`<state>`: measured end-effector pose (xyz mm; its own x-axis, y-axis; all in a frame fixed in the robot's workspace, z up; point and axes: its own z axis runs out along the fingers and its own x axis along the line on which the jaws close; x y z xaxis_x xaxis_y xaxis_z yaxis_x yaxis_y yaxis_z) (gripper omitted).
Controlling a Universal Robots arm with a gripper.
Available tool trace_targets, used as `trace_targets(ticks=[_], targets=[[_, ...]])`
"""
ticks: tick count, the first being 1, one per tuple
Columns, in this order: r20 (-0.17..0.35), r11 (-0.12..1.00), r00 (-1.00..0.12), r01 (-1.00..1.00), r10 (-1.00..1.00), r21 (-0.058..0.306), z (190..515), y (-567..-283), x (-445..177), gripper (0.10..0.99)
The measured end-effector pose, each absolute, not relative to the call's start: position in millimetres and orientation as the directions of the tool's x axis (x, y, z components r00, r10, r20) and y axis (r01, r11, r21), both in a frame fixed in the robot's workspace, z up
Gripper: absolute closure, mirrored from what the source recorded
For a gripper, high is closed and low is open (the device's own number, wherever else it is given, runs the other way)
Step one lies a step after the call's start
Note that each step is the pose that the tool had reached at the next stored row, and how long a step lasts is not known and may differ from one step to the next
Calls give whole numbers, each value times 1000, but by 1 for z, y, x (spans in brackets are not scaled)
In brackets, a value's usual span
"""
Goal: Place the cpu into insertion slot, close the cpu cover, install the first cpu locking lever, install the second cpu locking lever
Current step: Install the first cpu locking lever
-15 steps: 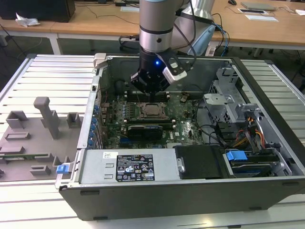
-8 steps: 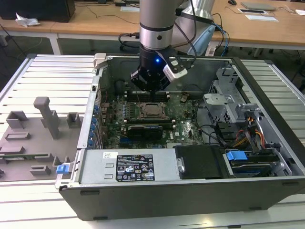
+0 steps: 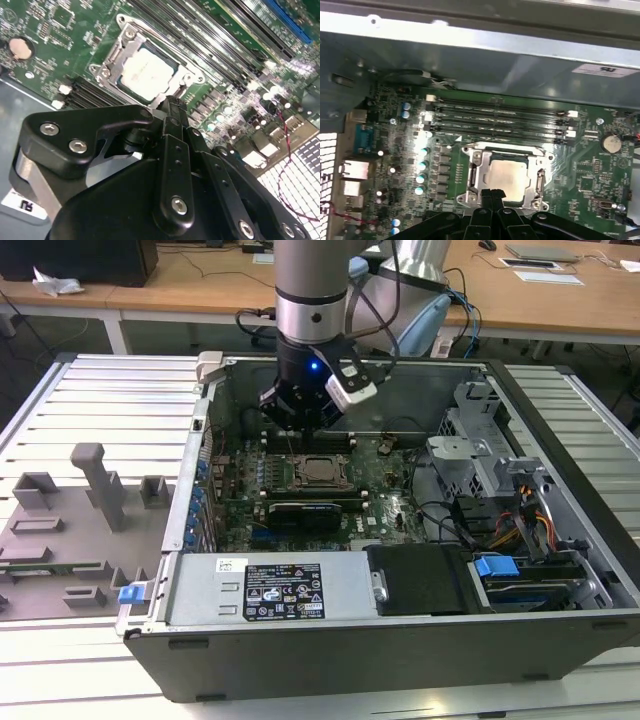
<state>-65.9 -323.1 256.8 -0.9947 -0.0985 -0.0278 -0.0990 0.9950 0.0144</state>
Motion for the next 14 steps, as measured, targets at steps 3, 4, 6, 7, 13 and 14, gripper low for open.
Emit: trace_targets(ticks=[3,4,6,7,13,14], targets=[[-28,995,-995,-99,-98,14,257,-323,-73,980],[-28,995,-995,-99,-98,14,257,-323,-75,980],[-28,995,-995,-99,-99,14,257,-323,-79,980],[-28,995,-995,-99,-98,14,257,-323,-81,980],[-29,995,-995,-99,-98,15,257,-323,-93,980],[-30,995,-995,-99,-98,17,257,-323,-94,980]])
